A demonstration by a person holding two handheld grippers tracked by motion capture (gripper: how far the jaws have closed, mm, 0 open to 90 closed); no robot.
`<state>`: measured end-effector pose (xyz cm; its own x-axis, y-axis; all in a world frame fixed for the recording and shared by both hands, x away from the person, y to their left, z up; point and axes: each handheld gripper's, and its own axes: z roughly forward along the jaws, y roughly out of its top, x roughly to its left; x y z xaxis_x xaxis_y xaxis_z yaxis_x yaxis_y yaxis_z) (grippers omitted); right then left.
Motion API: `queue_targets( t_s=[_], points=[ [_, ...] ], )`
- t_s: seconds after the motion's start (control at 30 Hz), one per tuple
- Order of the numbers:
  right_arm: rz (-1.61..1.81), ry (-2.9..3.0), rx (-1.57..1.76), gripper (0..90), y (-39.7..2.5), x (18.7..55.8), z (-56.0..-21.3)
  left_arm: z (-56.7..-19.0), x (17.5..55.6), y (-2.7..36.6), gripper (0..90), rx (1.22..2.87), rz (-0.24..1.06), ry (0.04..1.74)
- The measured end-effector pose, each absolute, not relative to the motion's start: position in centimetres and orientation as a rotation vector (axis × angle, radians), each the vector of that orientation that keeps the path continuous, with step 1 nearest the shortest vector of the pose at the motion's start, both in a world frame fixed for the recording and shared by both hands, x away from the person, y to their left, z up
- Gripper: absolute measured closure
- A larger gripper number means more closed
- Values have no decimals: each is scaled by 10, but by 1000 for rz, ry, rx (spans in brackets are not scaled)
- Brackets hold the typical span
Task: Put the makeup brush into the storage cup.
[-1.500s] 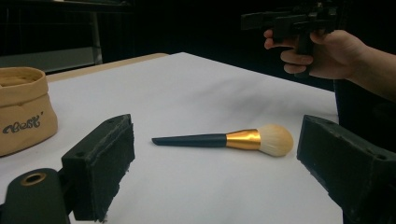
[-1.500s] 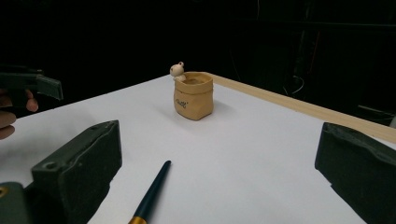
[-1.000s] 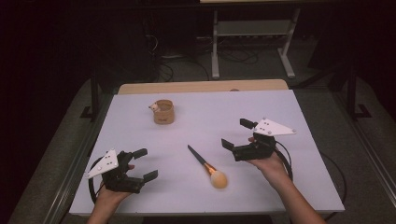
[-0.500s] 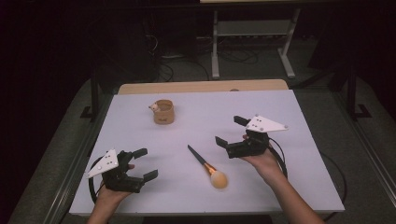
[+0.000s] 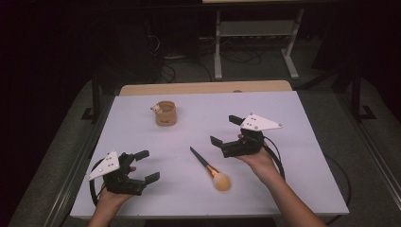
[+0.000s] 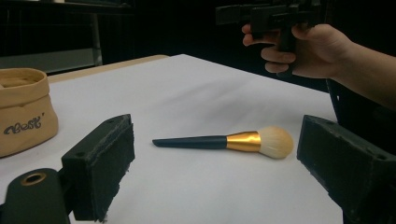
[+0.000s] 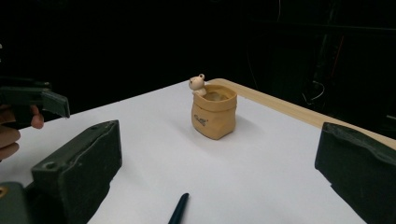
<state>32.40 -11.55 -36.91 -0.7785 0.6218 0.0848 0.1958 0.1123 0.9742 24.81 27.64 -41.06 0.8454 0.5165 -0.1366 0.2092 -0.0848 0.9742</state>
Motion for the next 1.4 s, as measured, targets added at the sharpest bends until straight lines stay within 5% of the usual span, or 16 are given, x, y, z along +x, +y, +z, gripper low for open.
queue_targets(
  t_s=[1.4],
  points=[
    [1712,2087,752,0,-76,337,-356,-411,248,274,107,1673,274,550]
  ],
)
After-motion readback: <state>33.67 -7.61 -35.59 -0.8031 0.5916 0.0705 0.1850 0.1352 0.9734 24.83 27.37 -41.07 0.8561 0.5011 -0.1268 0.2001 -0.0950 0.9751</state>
